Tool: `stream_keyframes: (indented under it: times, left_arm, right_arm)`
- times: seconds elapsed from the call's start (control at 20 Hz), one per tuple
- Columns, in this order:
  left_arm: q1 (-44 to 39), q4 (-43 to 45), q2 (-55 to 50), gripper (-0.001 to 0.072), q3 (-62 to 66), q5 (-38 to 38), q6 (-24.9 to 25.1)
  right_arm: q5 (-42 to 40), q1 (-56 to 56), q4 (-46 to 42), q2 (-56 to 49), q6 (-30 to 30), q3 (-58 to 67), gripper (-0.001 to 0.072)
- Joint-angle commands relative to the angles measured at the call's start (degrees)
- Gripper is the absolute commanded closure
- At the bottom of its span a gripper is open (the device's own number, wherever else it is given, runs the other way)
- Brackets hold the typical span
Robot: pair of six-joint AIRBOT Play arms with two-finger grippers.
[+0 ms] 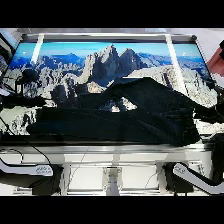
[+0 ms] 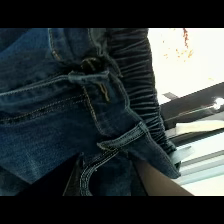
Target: Fold the clothes and pants, and hang the long-sleeved shirts on hangers.
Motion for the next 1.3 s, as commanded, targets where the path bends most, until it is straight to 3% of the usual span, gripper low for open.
stream_keyframes:
  times: [0.0,0.1,0.25,0.7,0.8,0.85,0.95,1.25]
  left_arm:
    - [-0.28,11.50,-0.26,0.0237,1.46,-1.90,-3.76]
    - [-0.24,11.06,-0.55,0.0238,1.46,-4.17,-0.35]
    - [-0.44,3.37,-1.57,0.0238,1.46,-4.22,3.26]
    - [-1.55,-0.92,-4.13,0.0257,1.46,-7.17,3.56]
    - [-1.57,-1.81,-4.72,0.0374,1.46,-7.63,3.56]
    - [-1.70,-1.81,-5.07,0.0383,1.46,-8.07,3.54]
    - [-1.97,-2.34,-5.42,0.0672,1.49,-7.89,3.54]
    - [-1.29,-13.51,-1.97,0.0680,11.13,-8.57,3.30]
  right_arm:
    - [1.07,0.07,1.79,0.04,0.11,0.00,0.0368]
    - [1.07,0.07,3.41,0.04,0.20,0.00,0.0368]
    - [1.20,0.07,4.85,0.04,0.28,0.00,0.0368]
    - [2.08,0.07,4.81,0.04,0.57,0.00,0.0368]
    - [1.81,0.07,4.81,0.04,0.57,0.00,0.0369]
    - [1.70,0.07,4.81,0.04,0.57,0.00,0.0368]
    - [1.68,0.07,4.81,0.04,0.57,0.00,0.0369]
    - [1.73,0.07,4.74,0.04,0.57,0.00,0.0369]
